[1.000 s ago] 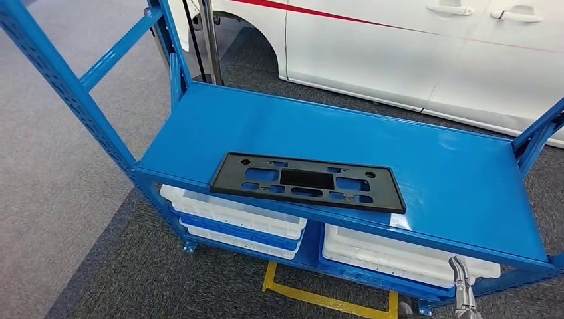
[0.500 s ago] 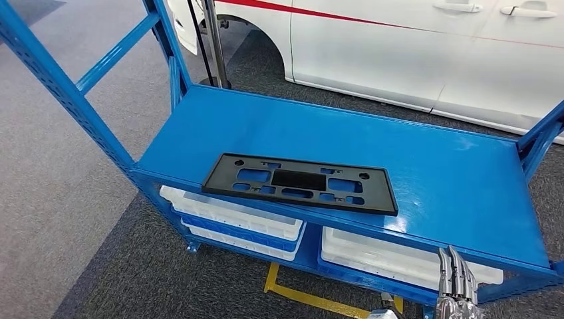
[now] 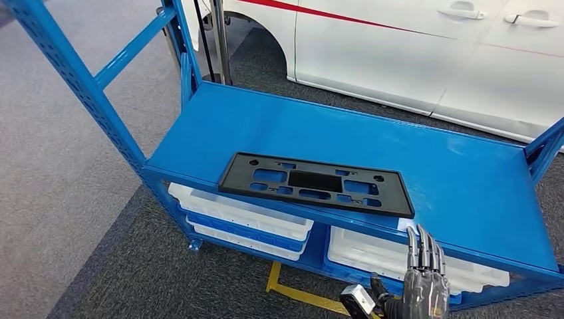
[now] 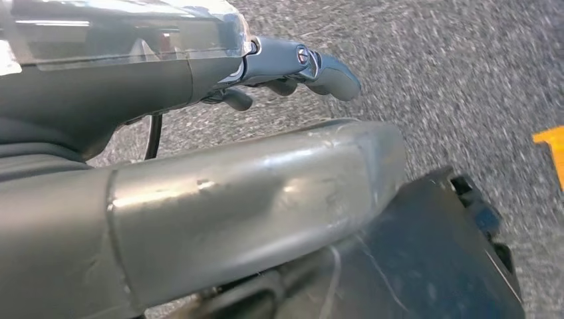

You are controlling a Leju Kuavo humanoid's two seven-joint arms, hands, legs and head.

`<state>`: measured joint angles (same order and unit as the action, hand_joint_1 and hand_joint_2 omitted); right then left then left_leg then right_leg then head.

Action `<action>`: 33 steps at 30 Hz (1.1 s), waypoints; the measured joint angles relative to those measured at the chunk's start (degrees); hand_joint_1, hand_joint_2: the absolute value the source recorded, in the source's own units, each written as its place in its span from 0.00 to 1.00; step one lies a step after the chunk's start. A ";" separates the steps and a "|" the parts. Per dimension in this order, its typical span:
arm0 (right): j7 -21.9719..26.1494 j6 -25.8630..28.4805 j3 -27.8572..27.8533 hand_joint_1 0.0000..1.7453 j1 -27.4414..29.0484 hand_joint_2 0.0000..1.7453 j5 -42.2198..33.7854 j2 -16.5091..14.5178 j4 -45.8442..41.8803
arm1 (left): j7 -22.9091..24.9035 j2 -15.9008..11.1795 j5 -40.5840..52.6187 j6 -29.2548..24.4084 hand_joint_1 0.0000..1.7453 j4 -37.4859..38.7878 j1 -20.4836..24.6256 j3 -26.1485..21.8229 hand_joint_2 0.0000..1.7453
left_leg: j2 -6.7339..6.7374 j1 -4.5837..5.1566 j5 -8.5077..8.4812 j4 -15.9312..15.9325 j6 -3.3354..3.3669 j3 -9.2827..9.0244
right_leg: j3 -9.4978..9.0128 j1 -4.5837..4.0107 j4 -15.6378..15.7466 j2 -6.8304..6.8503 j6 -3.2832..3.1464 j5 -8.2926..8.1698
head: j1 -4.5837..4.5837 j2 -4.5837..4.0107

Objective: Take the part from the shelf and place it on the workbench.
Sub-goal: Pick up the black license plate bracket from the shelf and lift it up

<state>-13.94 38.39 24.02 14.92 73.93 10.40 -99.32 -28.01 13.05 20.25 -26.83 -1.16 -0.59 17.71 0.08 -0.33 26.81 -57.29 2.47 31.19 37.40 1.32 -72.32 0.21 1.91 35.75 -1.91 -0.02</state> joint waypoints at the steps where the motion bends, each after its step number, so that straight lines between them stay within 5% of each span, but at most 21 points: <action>1: 0.53 -0.24 0.07 0.00 -1.08 1.00 -0.61 -0.31 1.37 | 0.84 0.01 0.52 0.26 0.00 0.00 0.16 0.14 0.00 | -0.04 0.07 0.01 -0.05 0.03 0.01 | 0.83 0.00 -1.50 0.00 0.03 -0.10 | 0.00 0.00; 2: 1.09 -0.53 0.14 0.00 -2.17 1.00 -1.24 -0.66 2.64 | 1.78 0.04 1.03 0.53 0.00 0.00 0.39 0.25 0.00 | -0.11 0.12 0.04 -0.13 0.02 -0.02 | 0.65 0.00 -0.85 0.00 -0.01 -1.32 | 0.01 0.00; 4: 2.17 -1.40 0.22 0.00 -4.37 1.00 -2.42 -1.33 4.65 | 4.24 0.27 2.15 1.04 0.00 0.00 1.04 0.42 0.00 | -0.27 0.16 0.18 -0.41 -0.17 -0.08 | -2.37 -0.01 5.99 -0.03 -0.35 -5.45 | 0.01 0.01; 6: 2.92 -2.46 0.26 0.00 -6.42 1.00 -3.23 -1.96 6.06 | 7.00 0.80 3.12 1.40 0.00 0.00 1.93 0.58 0.00 | -0.42 0.38 0.38 -0.86 -0.57 0.13 | -4.94 -0.28 11.94 -0.09 -0.80 -7.65 | -0.02 0.02; 11: 3.44 -3.22 0.25 0.00 -8.69 1.00 -3.69 -3.19 7.84 | 10.57 1.54 4.17 1.66 0.00 -0.04 3.45 1.23 0.00 | -0.48 0.39 1.28 -1.99 -2.03 0.74 | -5.40 -0.22 13.71 -0.03 -2.22 -8.12 | -0.05 0.00; 15: 4.68 -3.72 0.26 0.00 -9.82 1.00 -3.23 -4.02 9.23 | 13.59 1.49 5.70 3.70 0.00 -2.32 2.67 1.86 0.00 | -0.39 -0.01 7.44 -14.75 -3.10 6.75 | -5.37 -0.05 13.87 0.19 -3.00 -8.23 | -0.09 0.01; 17: 5.33 -4.20 0.36 0.00 -10.79 1.00 -3.12 -4.61 10.64 | 16.30 1.08 6.12 5.85 0.00 -5.69 1.30 2.54 0.00 | -0.38 -0.11 6.93 -17.01 -3.27 8.06 | -5.42 -0.04 13.76 0.14 -2.99 -8.11 | -0.10 0.00; 20: 5.99 -4.41 0.63 0.00 -12.46 1.00 -3.68 -5.49 12.20 | 19.04 0.20 5.46 8.82 0.00 -10.89 -0.69 3.74 0.00 | -0.28 -0.15 1.17 -6.78 -2.91 3.55 | -5.75 -0.11 13.62 0.02 -2.56 -7.78 | -0.10 0.01; 22: 6.27 -4.39 0.84 0.00 -13.46 1.00 -4.15 -5.90 12.80 | 19.69 -0.22 5.01 9.91 0.00 -13.48 -1.68 4.41 0.00 | -0.29 0.01 -0.25 -1.86 -2.44 1.46 | -5.66 -0.35 13.53 0.04 -2.02 -7.64 | -0.07 0.00; 26: 6.41 -4.37 1.07 0.00 -14.48 1.00 -4.39 -6.29 13.53 | 20.04 -0.52 4.82 10.34 0.00 -16.57 -2.98 5.17 0.00 | -0.49 -0.01 -0.46 -0.69 -1.08 1.23 | -5.35 -0.30 12.94 0.17 -0.81 -7.05 | -0.01 -0.01; 31: 6.49 -4.40 1.35 0.00 -14.71 1.00 -5.21 -6.33 13.84 | 20.55 -0.92 3.88 10.97 0.00 -18.70 -3.52 6.19 0.00 | -0.41 0.09 -0.59 -0.29 -0.02 1.05 | 1.68 -0.12 -1.47 -0.01 -0.26 -0.36 | 0.01 0.00; 33: 6.43 -4.53 1.65 0.00 -14.71 1.00 -5.51 -6.33 13.65 | 20.82 -1.16 3.36 11.20 0.00 -19.26 -3.68 6.61 0.00 | -0.50 0.21 -0.43 -0.41 0.00 0.86 | 1.26 -0.14 -0.16 -0.01 -0.43 -2.68 | 0.01 0.01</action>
<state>-7.51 33.86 25.67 0.21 68.42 4.07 -85.67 -7.20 11.89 23.60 -15.64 -20.42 -4.27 24.32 -0.41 -0.12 26.38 -57.70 2.47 32.05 38.66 1.17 -72.48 0.20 1.49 33.07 -1.90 -0.01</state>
